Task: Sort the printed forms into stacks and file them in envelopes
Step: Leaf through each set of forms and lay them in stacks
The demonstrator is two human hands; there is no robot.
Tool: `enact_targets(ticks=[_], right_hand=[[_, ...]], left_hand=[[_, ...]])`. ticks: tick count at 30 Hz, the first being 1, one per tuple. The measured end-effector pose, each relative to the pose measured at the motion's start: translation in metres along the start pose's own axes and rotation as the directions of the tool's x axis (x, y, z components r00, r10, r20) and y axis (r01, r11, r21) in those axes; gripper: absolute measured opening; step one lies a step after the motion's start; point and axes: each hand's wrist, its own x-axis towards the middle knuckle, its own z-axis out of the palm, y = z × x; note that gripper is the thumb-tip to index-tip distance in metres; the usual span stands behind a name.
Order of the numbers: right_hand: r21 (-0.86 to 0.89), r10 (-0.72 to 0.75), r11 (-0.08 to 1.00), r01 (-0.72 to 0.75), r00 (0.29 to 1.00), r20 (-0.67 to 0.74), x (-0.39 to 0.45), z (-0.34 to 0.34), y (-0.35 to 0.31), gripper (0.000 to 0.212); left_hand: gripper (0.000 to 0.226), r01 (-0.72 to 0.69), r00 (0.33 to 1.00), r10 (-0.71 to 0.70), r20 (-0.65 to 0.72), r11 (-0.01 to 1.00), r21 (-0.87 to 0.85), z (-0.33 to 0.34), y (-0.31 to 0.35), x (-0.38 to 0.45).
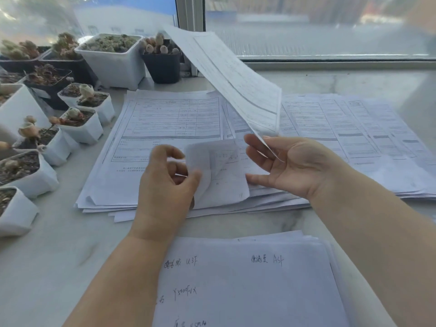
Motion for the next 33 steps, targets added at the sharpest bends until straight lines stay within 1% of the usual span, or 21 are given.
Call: enact_targets(ticks=[2, 4, 5, 7, 8, 9, 12, 13, 15, 18, 20, 21, 22, 23, 24, 25, 26, 27, 28, 30, 33], right_hand=[[0.014, 0.002, 1.0, -0.002, 1.0, 0.018, 0.002, 0.008, -0.001, 0.024], [0.043, -0.009, 0.999, 0.008, 1.0, 0.026, 0.004, 0.017, -0.003, 0.018], [0.05, -0.016, 0.999, 0.015, 0.999, 0.029, 0.005, 0.02, -0.004, 0.018], [0.041, -0.024, 0.999, 0.022, 0.999, 0.037, 0.007, 0.027, -0.005, 0.023], [0.036, -0.022, 0.999, 0.021, 0.999, 0.027, 0.008, 0.03, -0.005, 0.029], [0.031, -0.019, 0.999, 0.018, 1.0, 0.014, 0.008, 0.033, -0.005, 0.033], [0.027, -0.026, 0.999, 0.027, 0.999, -0.035, 0.007, 0.035, -0.005, 0.019], [0.026, -0.037, 0.999, 0.038, 0.998, -0.048, 0.006, 0.033, -0.006, 0.018], [0.003, -0.091, 0.996, 0.092, 0.99, -0.109, 0.003, 0.026, -0.01, 0.019], [-0.162, -0.219, 0.97, 0.182, 0.943, -0.251, -0.004, 0.008, -0.021, 0.018], [-0.361, -0.388, 0.893, 0.269, 0.867, -0.314, -0.014, -0.011, -0.031, 0.019], [-0.494, -0.497, 0.813, 0.309, 0.81, -0.311, -0.02, -0.023, -0.036, 0.022], [-0.653, -0.609, 0.686, 0.322, 0.744, -0.273, -0.028, -0.038, -0.043, 0.021], [-0.794, -0.688, 0.536, 0.286, 0.694, -0.214, -0.037, -0.052, -0.05, 0.016], [-0.892, -0.712, 0.405, 0.202, 0.681, -0.169, -0.049, -0.061, -0.057, 0.018], [-0.935, -0.7, 0.328, 0.134, 0.699, -0.146, -0.059, -0.073, -0.066, 0.024], [-0.941, -0.674, 0.321, 0.108, 0.724, -0.147, -0.069, -0.082, -0.073, 0.026], [-0.931, -0.654, 0.343, 0.128, 0.743, -0.139, -0.075, -0.09, -0.08, 0.023], [-0.919, -0.636, 0.365, 0.151, 0.761, -0.128, -0.08, -0.095, -0.086, 0.023], [-0.881, -0.555, 0.44, 0.175, 0.824, -0.113, -0.082, -0.088, -0.09, 0.03], [-0.864, -0.468, 0.477, 0.165, 0.879, -0.091, -0.07, -0.058, -0.081, 0.037]], left_hand=[[0.033, -0.062, 0.998, 0.06, 0.038, 0.996, 0.067, 0.0, 0.0, 0.0], [0.021, -0.168, 0.981, 0.152, 0.118, 0.975, 0.142, 0.001, 0.003, -0.003], [0.006, -0.21, 0.968, 0.181, 0.176, 0.963, 0.169, 0.001, 0.005, -0.005], [0.021, -0.307, 0.935, 0.225, 0.273, 0.9, 0.31, 0.002, 0.006, -0.01], [0.023, -0.343, 0.926, 0.244, 0.289, 0.865, 0.367, 0.002, 0.006, -0.01], [0.019, -0.37, 0.921, 0.277, 0.273, 0.842, 0.393, 0.002, 0.006, -0.01], [0.002, -0.413, 0.91, 0.385, 0.153, 0.813, 0.41, 0.001, 0.01, -0.011], [0.004, -0.407, 0.91, 0.398, 0.114, 0.813, 0.416, 0.001, 0.01, -0.011], [0.021, -0.362, 0.927, 0.369, 0.066, 0.834, 0.416, 0.002, 0.01, -0.012], [0.059, -0.314, 0.949, 0.283, 0.136, 0.868, 0.386, 0.003, 0.005, -0.014], [0.081, -0.288, 0.952, 0.207, 0.226, 0.852, 0.436, 0.002, 0.0, -0.013], [0.08, -0.288, 0.948, 0.171, 0.269, 0.82, 0.495, 0.002, -0.002, -0.012], [0.069, -0.296, 0.947, 0.167, 0.276, 0.79, 0.537, 0.002, -0.003, -0.01], [0.052, -0.297, 0.951, 0.193, 0.24, 0.783, 0.546, 0.002, -0.002, -0.009], [0.035, -0.269, 0.963, 0.221, 0.154, 0.81, 0.522, 0.002, 0.0, -0.009], [0.022, -0.215, 0.973, 0.231, 0.023, 0.859, 0.465, 0.0, 0.003, -0.009], [0.019, -0.151, 0.969, 0.214, -0.126, 0.91, 0.387, -0.002, 0.005, -0.007], [0.024, -0.097, 0.95, 0.177, -0.258, 0.95, 0.297, -0.004, 0.006, -0.005], [0.031, -0.073, 0.926, 0.147, -0.347, 0.974, 0.217, -0.007, 0.006, -0.003], [0.037, -0.076, 0.894, 0.14, -0.427, 0.984, 0.163, -0.01, 0.007, -0.002], [0.034, -0.137, 0.876, 0.196, -0.44, 0.977, 0.161, -0.008, 0.01, -0.004]])
